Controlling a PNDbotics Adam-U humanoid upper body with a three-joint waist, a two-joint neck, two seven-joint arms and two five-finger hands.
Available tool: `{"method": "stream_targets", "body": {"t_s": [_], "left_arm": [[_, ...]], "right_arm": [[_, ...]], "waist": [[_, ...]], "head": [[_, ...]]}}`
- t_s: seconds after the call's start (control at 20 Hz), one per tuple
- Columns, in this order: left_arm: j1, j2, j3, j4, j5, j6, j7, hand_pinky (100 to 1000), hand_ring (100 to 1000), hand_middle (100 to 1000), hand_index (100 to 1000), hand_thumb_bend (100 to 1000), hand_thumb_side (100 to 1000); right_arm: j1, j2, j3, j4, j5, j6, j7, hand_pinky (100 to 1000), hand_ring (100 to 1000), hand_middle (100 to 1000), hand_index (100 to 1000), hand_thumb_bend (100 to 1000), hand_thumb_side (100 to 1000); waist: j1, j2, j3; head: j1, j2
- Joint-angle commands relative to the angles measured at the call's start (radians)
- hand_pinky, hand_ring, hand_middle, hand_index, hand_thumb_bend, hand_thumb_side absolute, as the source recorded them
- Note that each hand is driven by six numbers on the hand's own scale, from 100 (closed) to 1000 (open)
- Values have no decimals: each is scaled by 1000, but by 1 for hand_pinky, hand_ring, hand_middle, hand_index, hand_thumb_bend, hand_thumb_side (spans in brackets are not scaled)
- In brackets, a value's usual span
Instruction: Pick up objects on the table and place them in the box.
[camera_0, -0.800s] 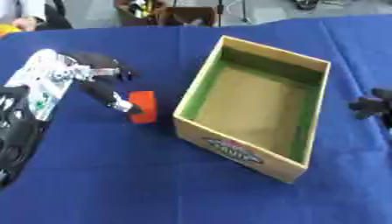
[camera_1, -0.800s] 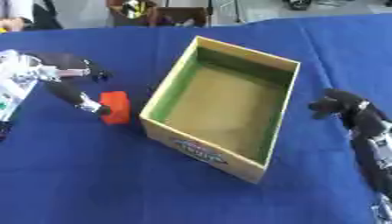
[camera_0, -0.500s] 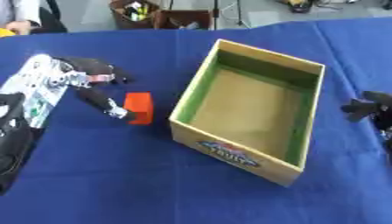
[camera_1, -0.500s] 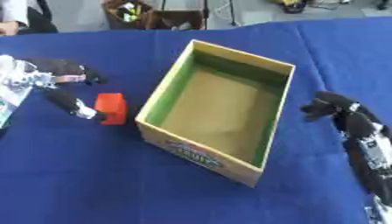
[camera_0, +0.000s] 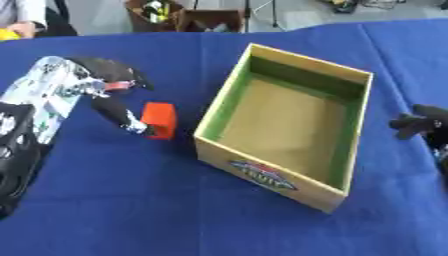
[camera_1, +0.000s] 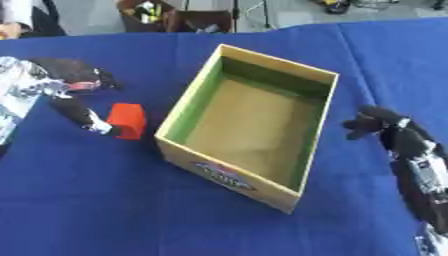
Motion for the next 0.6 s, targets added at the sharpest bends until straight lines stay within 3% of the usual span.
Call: {"method": "stream_targets", "body": {"t_s": [0.05,0.35,0.6], "left_arm": [[-25,15,11,-29,15,-95,-91,754,840,877,966,598,810],[-26,14,11,-36,24,-94,-91,750,829,870,965,575,810],[-19,48,13,-84,83,-150,-91,760,834,874,964,559,788]], "right_arm": [[-5,-4,2,-20,-2,3,1,936,757,561,858,100,1000],[-5,-4,3,-20,-1,3,2,937,757,560,859,100,1000],[1,-1,4,-20,4,7,5,938,758,560,858,100,1000]], "waist": [[-3,-17,1],[-3,-18,1],[-3,-19,9]], "head": [[4,3],[4,5],[-4,15]]}}
